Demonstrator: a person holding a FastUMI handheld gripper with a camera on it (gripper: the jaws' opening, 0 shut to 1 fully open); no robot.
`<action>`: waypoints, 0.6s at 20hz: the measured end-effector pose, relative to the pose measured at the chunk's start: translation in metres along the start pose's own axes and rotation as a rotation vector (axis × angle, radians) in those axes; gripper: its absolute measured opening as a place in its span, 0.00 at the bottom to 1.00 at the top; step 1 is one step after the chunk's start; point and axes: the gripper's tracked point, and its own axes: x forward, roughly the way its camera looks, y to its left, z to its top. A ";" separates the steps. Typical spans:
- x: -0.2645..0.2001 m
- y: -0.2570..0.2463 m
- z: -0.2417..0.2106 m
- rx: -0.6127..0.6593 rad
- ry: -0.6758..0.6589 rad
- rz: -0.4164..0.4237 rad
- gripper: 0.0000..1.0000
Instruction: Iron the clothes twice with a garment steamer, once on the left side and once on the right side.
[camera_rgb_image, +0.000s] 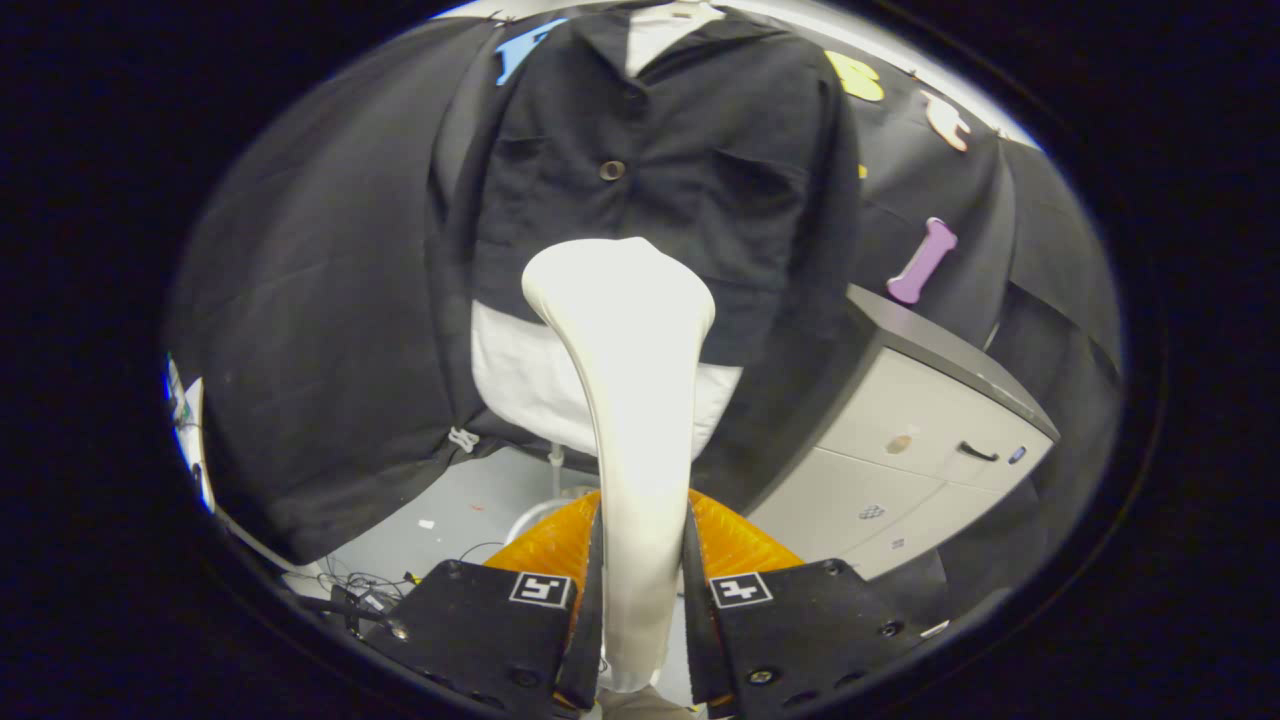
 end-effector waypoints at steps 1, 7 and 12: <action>-0.005 -0.015 -0.001 0.017 -0.002 -0.013 0.37; -0.044 -0.104 -0.018 0.104 -0.015 -0.055 0.37; -0.083 -0.181 -0.049 0.183 0.001 -0.072 0.37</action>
